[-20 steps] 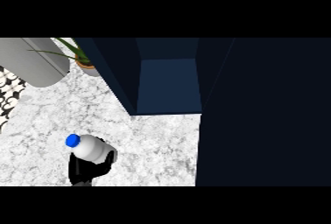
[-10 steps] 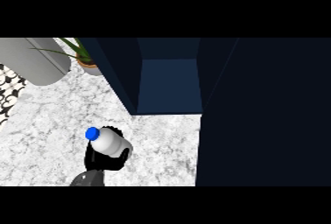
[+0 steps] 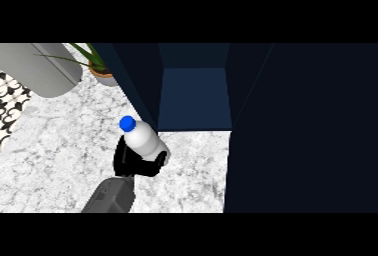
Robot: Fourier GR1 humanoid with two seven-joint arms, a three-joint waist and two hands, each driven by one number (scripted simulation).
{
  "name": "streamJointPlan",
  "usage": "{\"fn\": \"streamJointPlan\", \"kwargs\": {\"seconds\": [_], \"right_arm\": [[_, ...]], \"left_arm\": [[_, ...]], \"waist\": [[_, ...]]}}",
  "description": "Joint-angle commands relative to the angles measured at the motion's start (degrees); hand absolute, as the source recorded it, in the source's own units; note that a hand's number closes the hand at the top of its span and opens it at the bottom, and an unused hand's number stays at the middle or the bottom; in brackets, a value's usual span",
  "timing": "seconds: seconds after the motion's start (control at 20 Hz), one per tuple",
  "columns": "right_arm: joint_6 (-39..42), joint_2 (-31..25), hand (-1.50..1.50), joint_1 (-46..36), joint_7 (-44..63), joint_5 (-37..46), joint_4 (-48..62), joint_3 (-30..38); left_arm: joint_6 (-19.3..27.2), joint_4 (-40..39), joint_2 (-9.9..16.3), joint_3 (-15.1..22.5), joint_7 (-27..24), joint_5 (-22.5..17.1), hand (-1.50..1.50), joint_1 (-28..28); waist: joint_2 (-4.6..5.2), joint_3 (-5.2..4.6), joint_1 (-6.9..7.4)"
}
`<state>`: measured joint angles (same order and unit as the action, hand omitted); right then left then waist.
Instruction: Pick up the bottled water, place it into the cabinet and close the cabinet
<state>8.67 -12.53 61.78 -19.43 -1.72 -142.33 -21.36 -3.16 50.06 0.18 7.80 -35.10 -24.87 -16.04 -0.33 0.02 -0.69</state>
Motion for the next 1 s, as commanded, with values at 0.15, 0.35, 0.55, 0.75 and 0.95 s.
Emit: {"fn": "streamJointPlan", "kwargs": {"seconds": [0.15, 0.35, 0.55, 0.75, 0.95], "right_arm": [[0.2, -1.2, -1.50, 1.5, 2.6, -3.9, -6.0, 2.0], [-0.4, 0.3, -1.50, -3.0, 3.3, -4.1, -2.7, 1.5], [0.4, -1.1, -1.50, -2.7, 3.9, -6.3, -5.0, 5.3], [0.8, 0.3, -1.50, -2.8, -0.6, -5.4, 0.4, 6.2], [1.9, -0.7, -1.50, -3.6, 2.2, -7.7, -2.6, 7.1]], "left_arm": [[13.8, 7.5, -0.2, 7.7, 4.2, 2.6, 1.50, -4.6], [21.6, 7.3, -0.2, 13.4, 9.0, -2.6, 1.50, -12.6], [26.3, 2.3, -0.2, 13.4, 10.3, -3.8, 1.50, -20.2], [30.2, -1.6, -0.2, 14.4, 13.5, -2.6, 1.50, -25.7], [34.5, -10.3, -0.2, 14.0, 13.8, -6.0, 1.50, -33.6]], "waist": [[0.09, 0.00, -0.09], [0.33, -0.03, -0.54], [0.53, -0.03, -1.07], [0.37, 0.00, -1.17], [0.80, -0.01, -2.49]]}}
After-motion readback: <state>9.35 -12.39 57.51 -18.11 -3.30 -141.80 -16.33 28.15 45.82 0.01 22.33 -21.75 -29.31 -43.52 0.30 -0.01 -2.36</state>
